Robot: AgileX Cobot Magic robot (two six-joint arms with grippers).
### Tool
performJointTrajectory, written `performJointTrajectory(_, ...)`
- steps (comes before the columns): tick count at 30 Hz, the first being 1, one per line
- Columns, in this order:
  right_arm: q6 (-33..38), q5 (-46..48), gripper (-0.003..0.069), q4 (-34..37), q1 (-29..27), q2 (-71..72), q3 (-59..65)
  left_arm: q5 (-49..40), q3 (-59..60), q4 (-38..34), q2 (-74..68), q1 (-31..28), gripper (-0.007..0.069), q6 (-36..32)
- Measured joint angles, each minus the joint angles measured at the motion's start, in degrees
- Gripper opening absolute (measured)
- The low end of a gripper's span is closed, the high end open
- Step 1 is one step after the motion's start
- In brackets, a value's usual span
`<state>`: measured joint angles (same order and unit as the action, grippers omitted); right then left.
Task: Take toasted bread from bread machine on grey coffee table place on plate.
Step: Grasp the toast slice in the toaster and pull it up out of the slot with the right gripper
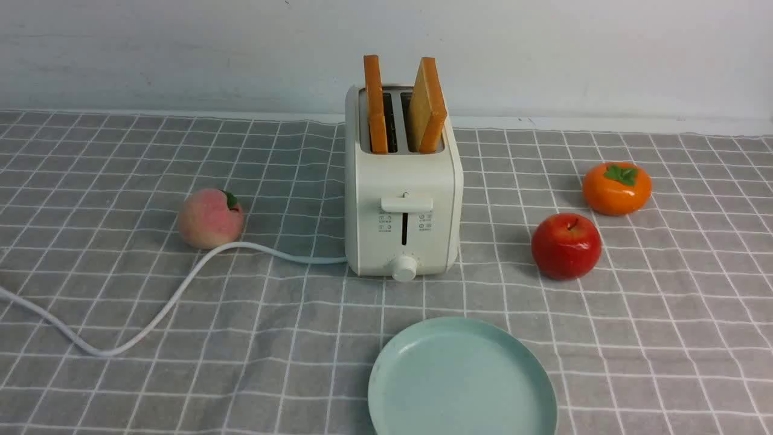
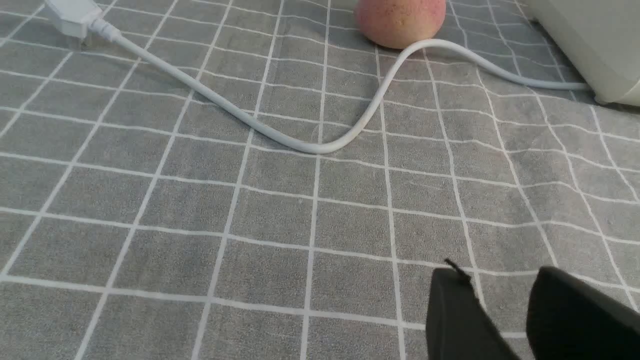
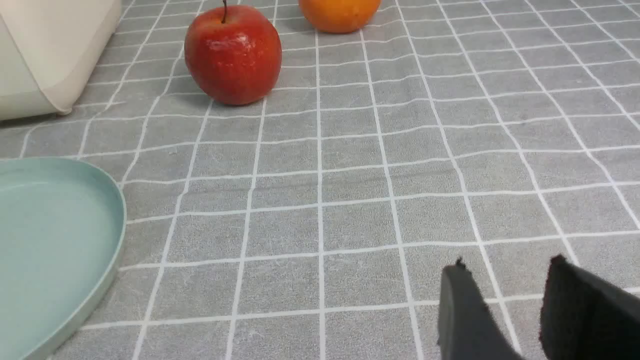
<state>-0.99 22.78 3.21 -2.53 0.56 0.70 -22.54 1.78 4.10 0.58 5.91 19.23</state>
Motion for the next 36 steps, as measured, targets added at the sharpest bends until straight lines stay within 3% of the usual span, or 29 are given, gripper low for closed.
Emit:
performJointTrajectory(9,0.0,0.0,0.0239,0.0,0.0,0.0,0.0,0.38,0.0,0.0,0.0,0.0,0.0221,0.0)
performJointTrajectory(20,0.0,-0.02,0.0239,-1.17,0.0,0.0,0.0,11.24,0.0,-2.33,0.0,0.0,0.0234,2.98)
performJointTrajectory(36,0.0,-2.46,0.0239,-4.34,0.0,0.0,0.29,14.5,0.0,-1.98,0.0,0.0,0.0237,2.39)
